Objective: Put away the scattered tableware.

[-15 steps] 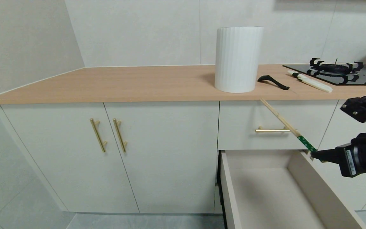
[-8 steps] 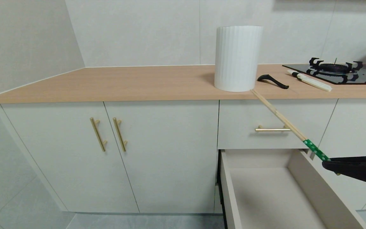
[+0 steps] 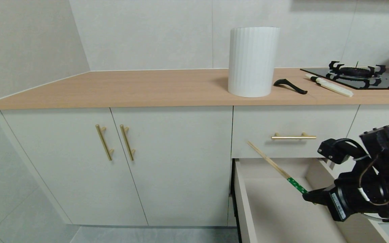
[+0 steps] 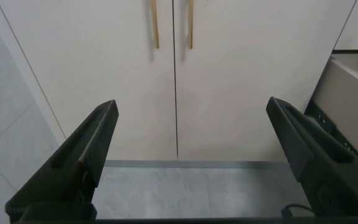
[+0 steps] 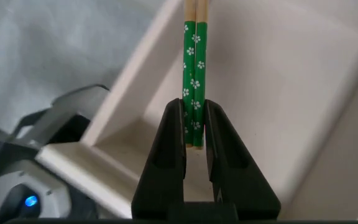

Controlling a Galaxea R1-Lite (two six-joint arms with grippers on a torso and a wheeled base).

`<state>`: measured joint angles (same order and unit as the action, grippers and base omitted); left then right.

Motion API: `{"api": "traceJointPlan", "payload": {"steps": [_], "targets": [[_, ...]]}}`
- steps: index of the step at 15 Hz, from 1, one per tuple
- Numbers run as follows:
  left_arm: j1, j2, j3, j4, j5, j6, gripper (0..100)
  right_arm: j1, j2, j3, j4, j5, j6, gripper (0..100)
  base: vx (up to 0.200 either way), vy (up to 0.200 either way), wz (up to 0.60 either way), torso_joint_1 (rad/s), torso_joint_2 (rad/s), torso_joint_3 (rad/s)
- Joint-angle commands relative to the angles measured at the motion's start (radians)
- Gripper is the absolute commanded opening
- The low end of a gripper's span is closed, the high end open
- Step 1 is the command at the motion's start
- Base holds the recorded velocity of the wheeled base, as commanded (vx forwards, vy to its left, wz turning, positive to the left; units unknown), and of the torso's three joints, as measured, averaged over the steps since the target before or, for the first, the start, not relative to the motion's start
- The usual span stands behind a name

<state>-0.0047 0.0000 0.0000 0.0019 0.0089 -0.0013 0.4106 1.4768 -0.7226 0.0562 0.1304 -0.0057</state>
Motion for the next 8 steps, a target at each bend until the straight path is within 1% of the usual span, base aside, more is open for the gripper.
{"api": "traceJointPlan", "payload": {"steps": [1, 4, 7, 8], "targets": [[0.0, 0.0, 0.0, 0.0, 0.0, 0.0, 100, -0.035, 0.129, 0.006, -0.012, -0.002, 0.0, 0, 0.0, 0.0, 0.0, 0.0, 0.0, 0.0], [0.0, 0.0, 0.0, 0.0, 0.0, 0.0, 100, -0.076, 0.237, -0.04, 0.001, -0.034, 0.003, 0, 0.0, 0.0, 0.0, 0.0, 0.0, 0.0], [0.0, 0.0, 0.0, 0.0, 0.0, 0.0, 100, -0.078, 0.324, -0.075, 0.028, -0.087, 0.009, 0, 0.0, 0.0, 0.0, 0.0, 0.0, 0.0], [0.0, 0.0, 0.0, 0.0, 0.0, 0.0, 100, -0.076, 0.355, -0.092, 0.034, -0.089, 0.021, 0, 0.0, 0.0, 0.0, 0.0, 0.0, 0.0]]}}
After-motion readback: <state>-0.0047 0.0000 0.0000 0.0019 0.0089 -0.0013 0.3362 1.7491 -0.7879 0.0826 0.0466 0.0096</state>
